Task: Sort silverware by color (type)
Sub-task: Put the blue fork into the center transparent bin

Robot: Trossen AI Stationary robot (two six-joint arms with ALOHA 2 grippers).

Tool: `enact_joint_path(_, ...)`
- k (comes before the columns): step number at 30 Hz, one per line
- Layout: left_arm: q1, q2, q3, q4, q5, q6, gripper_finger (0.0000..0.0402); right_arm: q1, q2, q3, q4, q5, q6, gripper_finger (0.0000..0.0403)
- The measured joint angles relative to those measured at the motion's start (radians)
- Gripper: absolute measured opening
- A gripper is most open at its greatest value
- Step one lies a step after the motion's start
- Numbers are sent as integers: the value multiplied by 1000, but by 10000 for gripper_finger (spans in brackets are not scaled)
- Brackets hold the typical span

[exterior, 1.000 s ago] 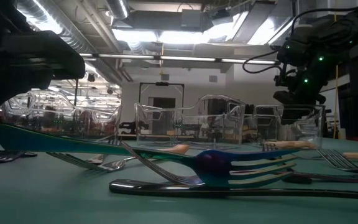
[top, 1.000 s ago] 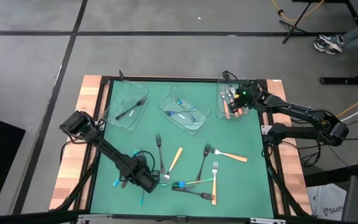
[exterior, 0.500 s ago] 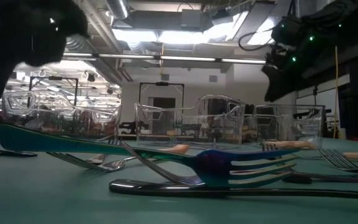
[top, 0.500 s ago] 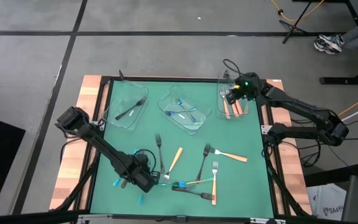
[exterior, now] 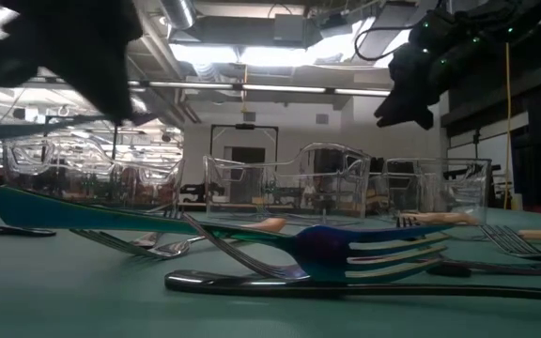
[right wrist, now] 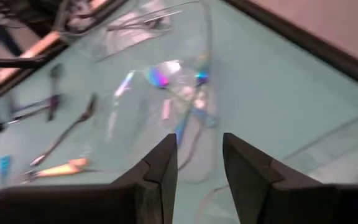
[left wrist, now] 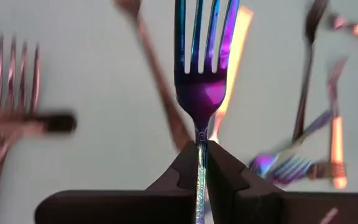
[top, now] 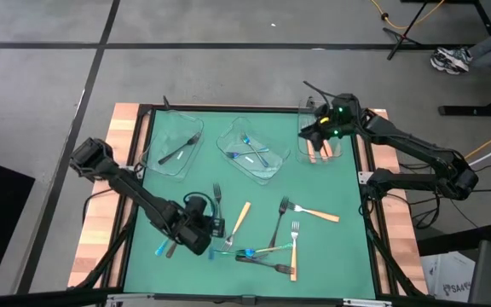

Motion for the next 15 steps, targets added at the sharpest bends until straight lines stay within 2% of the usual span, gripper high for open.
enact_joint_path(3,38,0,0,19,-56,75,6,0,0,0,-1,-48,27,117)
enact_joint_path(7,95,0,0,76,-153,193,7,42,0,0,0,-51,59,117)
enact_joint_path(11,164,0,0,145,-204,328,8,131,0,0,15,-39,60,117)
enact_joint_path(15,229,0,0,243,-256,475,9,247,0,0,46,24,62,117)
